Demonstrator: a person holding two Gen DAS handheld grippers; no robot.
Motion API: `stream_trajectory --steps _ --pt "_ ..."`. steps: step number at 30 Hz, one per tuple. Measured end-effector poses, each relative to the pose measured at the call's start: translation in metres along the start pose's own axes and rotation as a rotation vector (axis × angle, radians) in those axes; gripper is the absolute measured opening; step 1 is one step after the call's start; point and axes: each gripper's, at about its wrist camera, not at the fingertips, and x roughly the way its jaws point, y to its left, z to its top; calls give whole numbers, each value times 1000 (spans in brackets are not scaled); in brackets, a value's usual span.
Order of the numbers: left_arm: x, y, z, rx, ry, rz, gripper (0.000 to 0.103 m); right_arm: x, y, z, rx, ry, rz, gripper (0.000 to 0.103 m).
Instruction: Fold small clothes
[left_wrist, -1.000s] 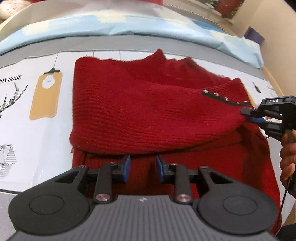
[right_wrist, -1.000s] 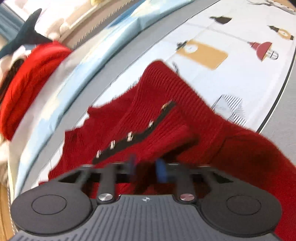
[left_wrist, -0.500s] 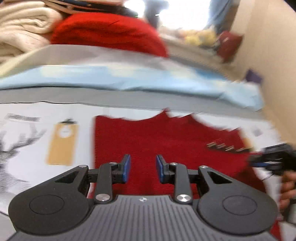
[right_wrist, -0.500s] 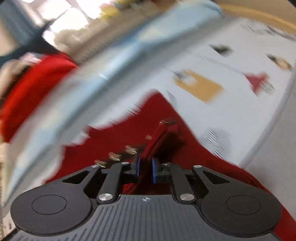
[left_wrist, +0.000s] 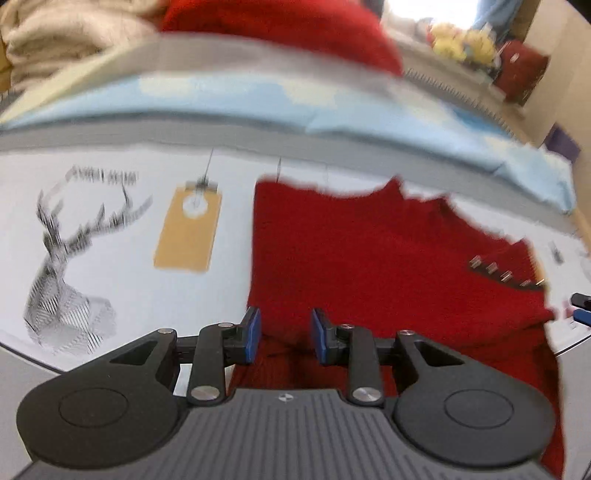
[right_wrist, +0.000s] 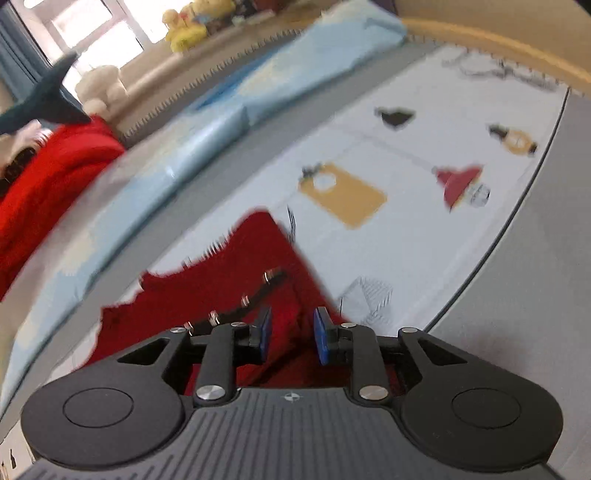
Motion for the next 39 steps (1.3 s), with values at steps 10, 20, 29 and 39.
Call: stream_trajectory --steps 10,20,29,39 --pt "-120 -37 -30 100 -261 -52 33 -148 -9 18 -147 -211 244 28" --pt "-219 -39 -149 144 -289 -104 33 -274 -133 -40 -366 -294 289 38" --pt "-186 7 -251 20 -85 -40 27 -215 -225 -110 -214 20 193 38" --pt "-159 84 -281 -253 73 -6 28 -155 -240 -144 -204 242 37 39"
